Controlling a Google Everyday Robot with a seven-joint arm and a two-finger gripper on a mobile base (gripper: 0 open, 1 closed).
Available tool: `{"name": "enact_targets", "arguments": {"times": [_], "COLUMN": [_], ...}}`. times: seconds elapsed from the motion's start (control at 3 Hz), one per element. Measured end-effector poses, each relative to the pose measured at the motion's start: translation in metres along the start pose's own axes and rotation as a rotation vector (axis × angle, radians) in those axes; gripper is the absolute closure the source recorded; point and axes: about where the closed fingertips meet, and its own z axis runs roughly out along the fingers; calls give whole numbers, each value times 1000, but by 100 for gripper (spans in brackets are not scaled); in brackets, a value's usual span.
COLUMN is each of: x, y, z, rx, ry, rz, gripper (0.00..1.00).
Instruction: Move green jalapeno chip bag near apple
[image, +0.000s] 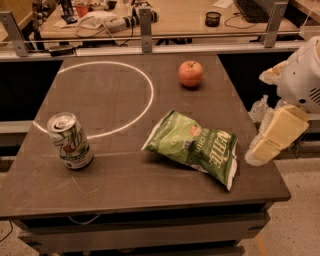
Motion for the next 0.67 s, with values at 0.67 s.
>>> {"name": "enact_targets", "arguments": {"times": [0.67], "x": [-17], "y": [15], "z": [48], "rx": [-9], "ry": [-96], "rz": [88], "gripper": [0]}}
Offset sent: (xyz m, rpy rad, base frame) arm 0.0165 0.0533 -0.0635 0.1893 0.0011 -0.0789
